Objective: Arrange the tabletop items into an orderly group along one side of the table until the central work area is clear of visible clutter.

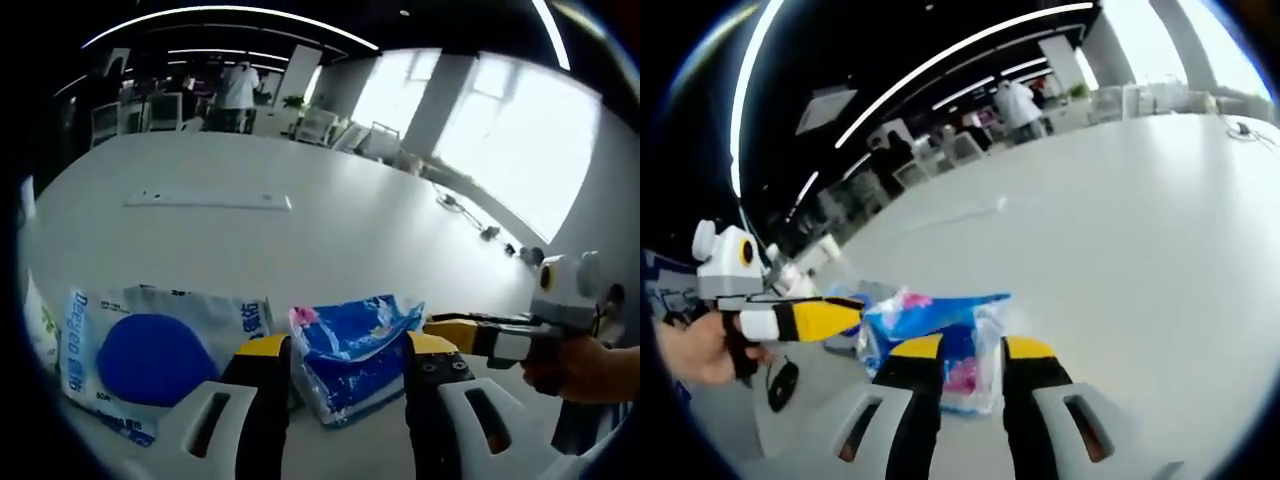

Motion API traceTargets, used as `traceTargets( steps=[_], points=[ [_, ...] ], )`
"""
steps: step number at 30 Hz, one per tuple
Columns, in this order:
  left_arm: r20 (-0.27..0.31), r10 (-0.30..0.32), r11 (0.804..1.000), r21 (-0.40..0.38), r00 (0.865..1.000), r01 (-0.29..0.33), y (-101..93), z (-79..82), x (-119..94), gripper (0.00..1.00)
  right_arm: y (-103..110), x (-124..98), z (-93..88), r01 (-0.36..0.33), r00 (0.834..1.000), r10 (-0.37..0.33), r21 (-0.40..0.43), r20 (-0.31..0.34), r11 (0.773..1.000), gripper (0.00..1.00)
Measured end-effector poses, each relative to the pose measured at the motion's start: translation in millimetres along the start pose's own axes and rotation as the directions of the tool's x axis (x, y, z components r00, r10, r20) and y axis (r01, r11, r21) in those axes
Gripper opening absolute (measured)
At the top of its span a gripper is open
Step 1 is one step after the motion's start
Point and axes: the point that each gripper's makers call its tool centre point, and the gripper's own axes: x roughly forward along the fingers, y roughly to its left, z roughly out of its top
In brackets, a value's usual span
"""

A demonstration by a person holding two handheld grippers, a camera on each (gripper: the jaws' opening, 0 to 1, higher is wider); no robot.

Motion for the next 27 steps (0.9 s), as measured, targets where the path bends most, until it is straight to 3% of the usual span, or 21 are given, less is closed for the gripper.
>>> traceTargets(
  steps=[2,5,9,15,27],
  points=[
    [0.006,-0.009,1.0,0.014,1.0,0.009,-2.2,1.4,0,0.54,1,-1,1.3,0.004,1.0,-0.004,-0.023,0.007,1.0,0.3],
    [0.018,-0.014,1.0,0.022,1.0,0.014,-4.8,2.2,1,0.83,3,-3,2.6,0.001,1.0,0.0,-0.039,0.022,0.999,0.43],
    [0.049,-0.026,0.998,0.062,0.998,0.022,-10.3,7.2,-3,0.96,10,-4,5.6,-0.003,0.999,0.006,-0.053,0.043,0.999,0.59],
    [0.02,-0.037,0.999,0.038,0.999,0.036,-12.7,3.2,-6,0.97,12,-7,2.0,0.001,0.999,0.002,-0.092,0.035,0.996,0.71],
    [0.012,-0.014,0.995,0.102,1.0,0.013,-5.5,6.7,-25,0.97,18,-17,8.8,0.003,0.999,0.002,-0.1,0.047,0.995,0.71]
  ],
)
